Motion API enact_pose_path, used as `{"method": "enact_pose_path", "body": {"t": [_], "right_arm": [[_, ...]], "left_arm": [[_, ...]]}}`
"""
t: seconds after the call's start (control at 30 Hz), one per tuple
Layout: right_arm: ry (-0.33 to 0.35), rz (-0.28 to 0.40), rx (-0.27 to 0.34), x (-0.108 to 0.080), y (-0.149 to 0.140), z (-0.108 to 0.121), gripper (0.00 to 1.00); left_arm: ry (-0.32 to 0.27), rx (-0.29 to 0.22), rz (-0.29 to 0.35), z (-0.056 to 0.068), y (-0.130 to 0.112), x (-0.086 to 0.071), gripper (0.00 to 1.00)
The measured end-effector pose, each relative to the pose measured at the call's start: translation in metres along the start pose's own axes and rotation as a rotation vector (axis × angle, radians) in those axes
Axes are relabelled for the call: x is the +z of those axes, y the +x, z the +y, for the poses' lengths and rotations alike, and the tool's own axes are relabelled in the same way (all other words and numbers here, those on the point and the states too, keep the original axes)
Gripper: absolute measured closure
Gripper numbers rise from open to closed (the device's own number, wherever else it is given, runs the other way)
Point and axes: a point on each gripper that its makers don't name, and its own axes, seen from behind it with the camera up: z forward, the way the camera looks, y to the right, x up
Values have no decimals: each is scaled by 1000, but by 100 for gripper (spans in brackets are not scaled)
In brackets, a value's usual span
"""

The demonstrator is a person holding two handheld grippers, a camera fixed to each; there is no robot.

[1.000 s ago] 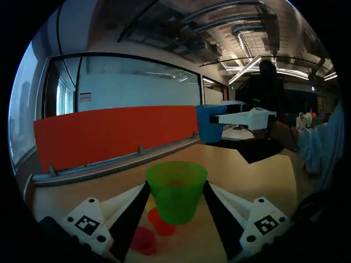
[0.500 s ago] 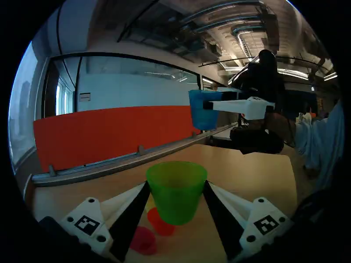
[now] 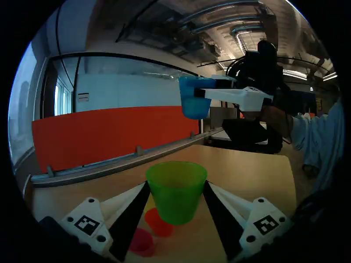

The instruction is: Pour water

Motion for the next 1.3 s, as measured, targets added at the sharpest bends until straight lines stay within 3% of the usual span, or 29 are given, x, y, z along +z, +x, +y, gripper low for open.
{"method": "enact_pose_path", "body": {"t": [1.3], "right_arm": [[13,-14,-442,41,33,10,9]], "left_arm": [[-24,1,3,12,6,6,15]]}}
